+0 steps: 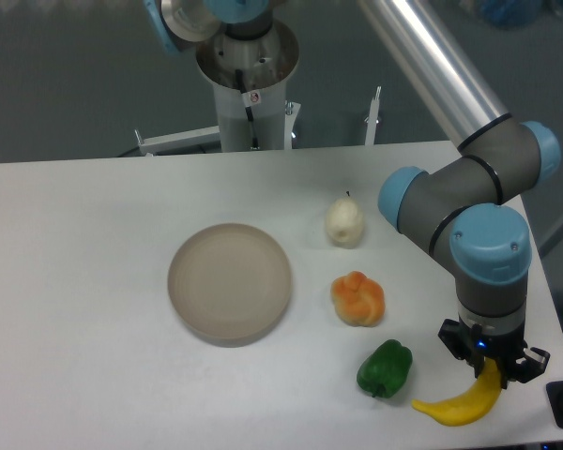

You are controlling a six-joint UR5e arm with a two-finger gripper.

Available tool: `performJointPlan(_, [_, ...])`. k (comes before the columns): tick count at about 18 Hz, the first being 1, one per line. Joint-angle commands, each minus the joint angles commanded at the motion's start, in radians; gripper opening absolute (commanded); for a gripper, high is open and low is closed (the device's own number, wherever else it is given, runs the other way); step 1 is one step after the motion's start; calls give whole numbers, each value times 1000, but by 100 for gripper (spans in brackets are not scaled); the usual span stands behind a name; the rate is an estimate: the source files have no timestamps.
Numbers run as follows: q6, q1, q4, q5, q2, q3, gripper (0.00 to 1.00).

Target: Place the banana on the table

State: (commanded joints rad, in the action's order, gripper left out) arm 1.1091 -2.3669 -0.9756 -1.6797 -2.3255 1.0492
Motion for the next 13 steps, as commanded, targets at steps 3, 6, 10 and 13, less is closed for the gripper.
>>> performJointPlan(3, [0,0,0,2,6,8,39])
performJointPlan(6, [0,0,0,2,8,11,39])
performJointPlan(10, [0,-2,0,2,8,11,39])
performJointPlan(13, [2,-2,-2,2,9,14,39])
